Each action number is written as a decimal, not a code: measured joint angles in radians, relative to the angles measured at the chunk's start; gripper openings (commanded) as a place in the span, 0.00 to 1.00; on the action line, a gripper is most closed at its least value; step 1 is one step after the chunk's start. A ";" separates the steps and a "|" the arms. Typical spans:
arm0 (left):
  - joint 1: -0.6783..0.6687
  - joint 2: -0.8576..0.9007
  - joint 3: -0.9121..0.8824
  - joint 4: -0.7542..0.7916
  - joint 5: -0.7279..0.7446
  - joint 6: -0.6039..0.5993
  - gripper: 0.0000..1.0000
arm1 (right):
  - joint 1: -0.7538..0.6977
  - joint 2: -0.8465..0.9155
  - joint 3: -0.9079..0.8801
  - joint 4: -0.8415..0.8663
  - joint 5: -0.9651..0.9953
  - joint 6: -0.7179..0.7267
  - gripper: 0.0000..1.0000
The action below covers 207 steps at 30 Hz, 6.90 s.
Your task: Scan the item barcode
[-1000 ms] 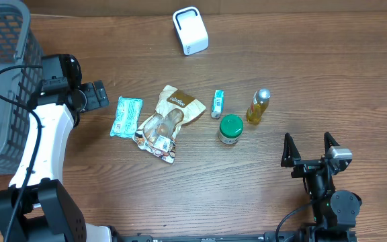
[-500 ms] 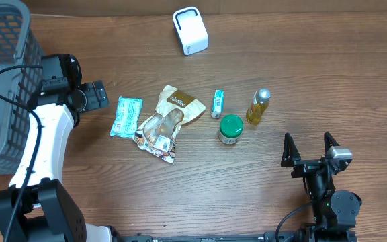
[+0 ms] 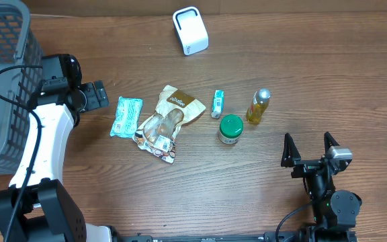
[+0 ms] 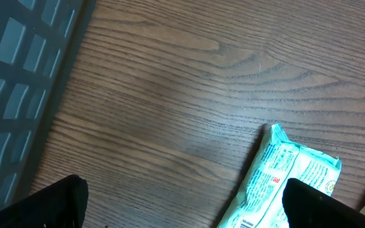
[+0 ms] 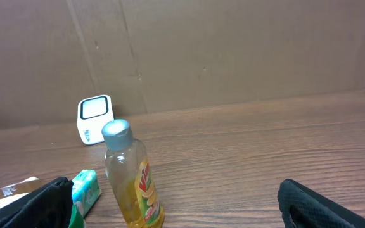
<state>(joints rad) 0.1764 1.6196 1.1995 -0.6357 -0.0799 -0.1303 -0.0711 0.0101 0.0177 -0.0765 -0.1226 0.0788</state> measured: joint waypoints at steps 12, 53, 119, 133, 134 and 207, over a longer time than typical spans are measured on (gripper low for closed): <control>0.000 0.000 0.000 0.000 0.000 0.000 0.99 | 0.000 0.000 0.000 0.000 0.000 0.000 1.00; 0.000 0.000 0.000 0.000 0.000 0.000 1.00 | 0.000 0.000 0.000 0.011 -0.023 -0.001 1.00; 0.000 0.000 0.001 0.000 0.000 0.000 0.99 | 0.000 1.305 1.475 -1.136 -0.528 0.005 0.81; 0.000 0.000 0.001 0.000 0.000 0.000 1.00 | 0.001 1.360 1.475 -1.204 -0.379 0.004 0.89; 0.000 0.000 0.001 0.000 0.000 0.000 0.99 | 0.002 1.360 1.475 -1.203 -0.365 0.004 0.91; 0.000 0.000 0.001 0.000 0.000 0.000 0.99 | 0.911 1.850 1.553 -0.807 0.078 0.310 0.13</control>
<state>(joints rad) 0.1764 1.6196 1.2007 -0.6361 -0.0803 -0.1303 0.8402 1.8603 1.5707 -0.8837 -0.0444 0.3885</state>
